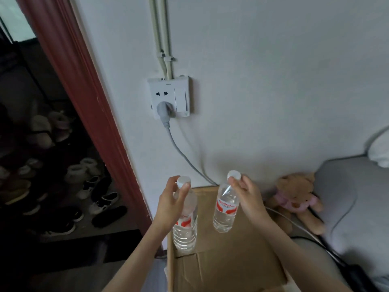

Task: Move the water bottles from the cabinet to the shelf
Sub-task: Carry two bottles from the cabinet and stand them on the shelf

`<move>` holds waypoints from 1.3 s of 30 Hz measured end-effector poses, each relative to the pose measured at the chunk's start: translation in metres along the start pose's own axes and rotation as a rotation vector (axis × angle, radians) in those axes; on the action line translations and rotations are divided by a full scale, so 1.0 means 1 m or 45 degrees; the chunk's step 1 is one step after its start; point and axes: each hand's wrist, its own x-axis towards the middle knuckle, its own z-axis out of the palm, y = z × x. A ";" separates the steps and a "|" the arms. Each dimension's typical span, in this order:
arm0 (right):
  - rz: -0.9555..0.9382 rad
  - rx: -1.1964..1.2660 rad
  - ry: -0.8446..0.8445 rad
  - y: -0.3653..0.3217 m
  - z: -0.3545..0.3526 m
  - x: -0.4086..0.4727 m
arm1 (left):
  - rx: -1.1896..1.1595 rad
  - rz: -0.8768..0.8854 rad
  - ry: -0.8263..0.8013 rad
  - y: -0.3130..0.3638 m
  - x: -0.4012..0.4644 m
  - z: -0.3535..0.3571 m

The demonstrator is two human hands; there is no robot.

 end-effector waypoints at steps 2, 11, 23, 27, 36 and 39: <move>-0.030 -0.008 -0.050 -0.003 0.002 0.014 | -0.001 0.004 -0.018 0.001 0.011 0.006; -0.102 -0.043 -0.237 0.001 0.003 0.064 | 0.023 -0.084 0.046 0.009 0.043 0.042; -0.370 -0.503 -0.577 -0.006 -0.015 0.075 | 0.226 0.144 -0.396 0.014 0.058 0.036; -0.395 -0.599 -0.568 -0.010 -0.020 0.082 | 0.146 0.117 -0.430 0.011 0.054 0.025; -0.406 -0.848 -0.485 -0.015 -0.009 0.081 | 0.381 0.064 -0.105 0.016 0.054 0.026; -0.392 -0.806 -0.646 -0.019 -0.015 0.081 | 0.349 0.100 -0.357 0.010 0.053 0.018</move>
